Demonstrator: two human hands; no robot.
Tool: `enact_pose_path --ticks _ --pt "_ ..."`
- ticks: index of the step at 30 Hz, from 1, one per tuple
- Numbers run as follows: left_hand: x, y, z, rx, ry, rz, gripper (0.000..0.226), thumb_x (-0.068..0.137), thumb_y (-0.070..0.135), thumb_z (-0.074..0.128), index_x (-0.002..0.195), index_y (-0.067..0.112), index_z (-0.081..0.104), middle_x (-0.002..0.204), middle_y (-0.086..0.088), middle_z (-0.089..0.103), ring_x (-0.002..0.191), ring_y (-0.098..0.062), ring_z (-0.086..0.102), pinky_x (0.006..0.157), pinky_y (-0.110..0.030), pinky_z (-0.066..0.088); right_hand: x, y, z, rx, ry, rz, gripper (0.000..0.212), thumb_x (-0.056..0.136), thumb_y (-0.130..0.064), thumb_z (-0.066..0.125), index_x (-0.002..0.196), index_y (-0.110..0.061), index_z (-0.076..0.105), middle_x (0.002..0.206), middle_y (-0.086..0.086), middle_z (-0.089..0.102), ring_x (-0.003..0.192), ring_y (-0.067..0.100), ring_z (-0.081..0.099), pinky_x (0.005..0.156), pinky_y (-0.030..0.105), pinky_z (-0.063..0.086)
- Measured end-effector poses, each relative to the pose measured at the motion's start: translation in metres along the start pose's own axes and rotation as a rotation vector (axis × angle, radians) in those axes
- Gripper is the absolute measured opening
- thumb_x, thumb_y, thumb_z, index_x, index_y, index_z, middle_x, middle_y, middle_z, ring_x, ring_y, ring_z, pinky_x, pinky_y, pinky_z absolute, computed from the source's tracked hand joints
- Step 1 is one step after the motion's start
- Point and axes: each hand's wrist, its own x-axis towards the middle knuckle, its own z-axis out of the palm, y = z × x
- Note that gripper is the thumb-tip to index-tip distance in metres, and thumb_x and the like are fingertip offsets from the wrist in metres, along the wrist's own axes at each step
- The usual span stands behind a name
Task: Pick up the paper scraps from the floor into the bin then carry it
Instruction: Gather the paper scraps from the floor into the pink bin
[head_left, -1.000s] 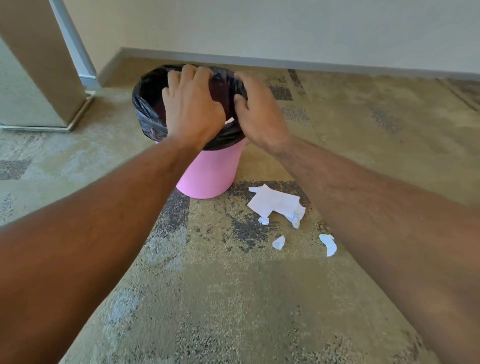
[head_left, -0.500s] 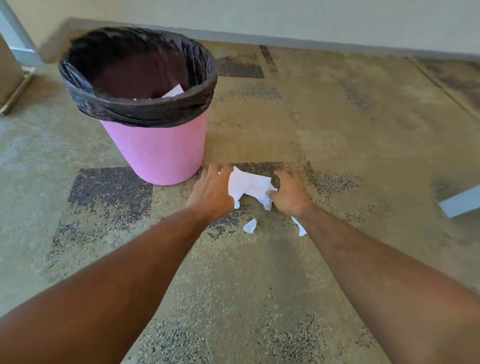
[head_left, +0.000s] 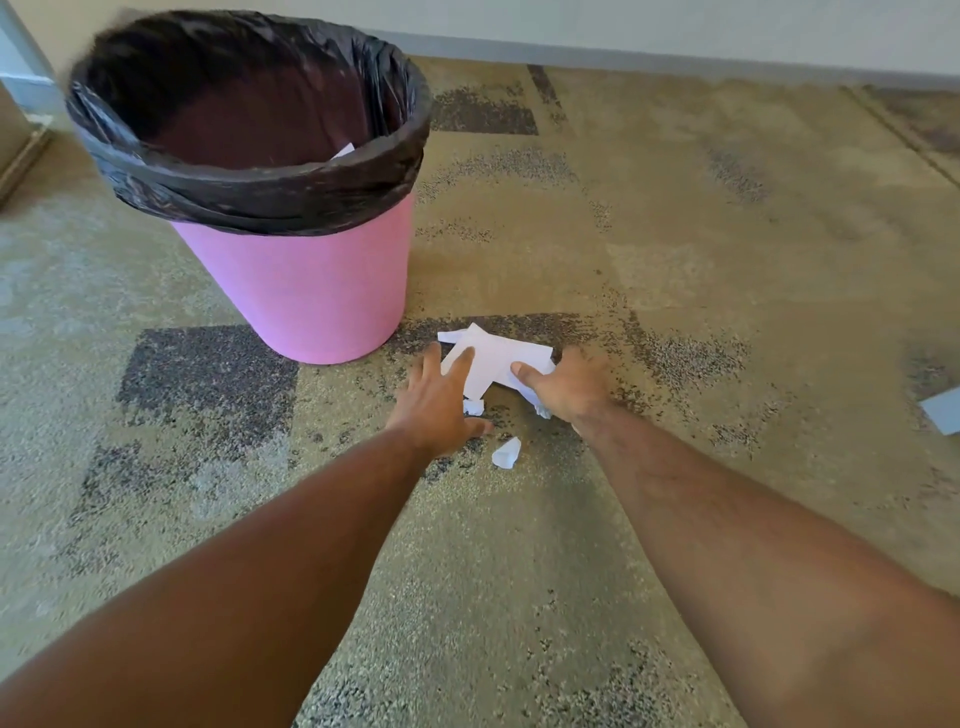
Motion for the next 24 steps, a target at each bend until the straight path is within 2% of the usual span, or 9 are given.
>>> enact_pose_path --ticks 2,4,10,14,18,21,22,24 --pt "0.003 0.000 0.003 0.023 -0.030 0.014 0.104 0.086 0.050 0.073 0.160 0.029 0.003 0.167 -0.014 -0.005 0.154 -0.036 0.002 0.120 -0.056 0.021 0.001 -0.006 0.007 0.019 0.010 -0.007 0.089 0.078 -0.071 0.067 0.143 -0.015 0.043 0.149 0.014 0.031 0.132 0.036 0.044 0.101 0.044 0.048" --pt "0.004 0.000 0.007 0.069 -0.027 0.026 0.096 0.089 0.051 0.068 0.160 0.029 0.007 0.167 -0.014 0.001 0.153 -0.035 0.005 0.118 -0.056 0.023 0.000 -0.012 0.013 0.030 0.042 -0.023 0.076 0.082 -0.060 0.072 0.139 -0.016 0.048 0.144 0.012 0.028 0.126 0.035 0.047 0.097 0.042 0.051" --pt "-0.003 0.003 0.015 0.168 0.105 0.079 0.061 0.094 0.046 0.062 0.147 0.023 0.043 0.150 -0.012 0.035 0.138 -0.033 0.030 0.107 -0.049 0.037 -0.010 -0.014 0.026 0.072 0.111 -0.107 0.054 0.087 -0.031 0.077 0.132 -0.014 0.053 0.131 0.011 0.037 0.106 0.031 0.058 0.085 0.037 0.055" --pt "-0.007 -0.001 0.019 0.137 0.182 0.127 0.041 0.097 0.032 0.063 0.136 0.019 0.058 0.139 -0.011 0.047 0.129 -0.030 0.039 0.104 -0.046 0.043 -0.019 -0.010 0.028 0.110 0.169 -0.148 0.031 0.088 -0.014 0.073 0.115 -0.012 0.059 0.120 0.008 0.046 0.091 0.025 0.058 0.070 0.029 0.047" --pt "-0.012 -0.003 0.021 0.060 0.216 0.144 0.033 0.095 0.021 0.066 0.127 0.014 0.064 0.129 -0.009 0.052 0.122 -0.026 0.044 0.102 -0.044 0.046 -0.027 -0.009 0.027 0.149 0.168 -0.159 0.021 0.085 -0.001 0.067 0.096 -0.016 0.057 0.099 0.002 0.056 0.081 0.020 0.057 0.051 0.024 0.034" --pt "-0.015 -0.004 0.021 -0.014 0.246 0.136 0.031 0.094 0.016 0.068 0.124 0.011 0.066 0.126 -0.008 0.054 0.120 -0.023 0.047 0.104 -0.037 0.045 -0.030 -0.012 0.026 0.212 0.124 -0.128 0.022 0.079 0.005 0.060 0.085 -0.015 0.056 0.081 -0.003 0.060 0.078 0.022 0.062 0.055 0.030 0.046" --pt "-0.016 -0.004 0.021 -0.039 0.250 0.128 0.030 0.093 0.016 0.069 0.122 0.010 0.067 0.125 -0.008 0.055 0.119 -0.023 0.048 0.103 -0.036 0.045 -0.031 -0.012 0.026 0.234 0.112 -0.113 0.021 0.078 0.006 0.058 0.084 -0.014 0.057 0.080 -0.002 0.061 0.078 0.023 0.063 0.058 0.033 0.052" --pt "-0.018 -0.005 0.021 -0.083 0.245 0.113 0.027 0.091 0.016 0.072 0.117 0.010 0.070 0.121 -0.008 0.058 0.115 -0.022 0.053 0.099 -0.034 0.048 -0.036 -0.011 0.025 0.281 0.093 -0.094 0.021 0.076 0.005 0.057 0.082 -0.014 0.058 0.080 0.001 0.063 0.074 0.021 0.062 0.059 0.036 0.053"
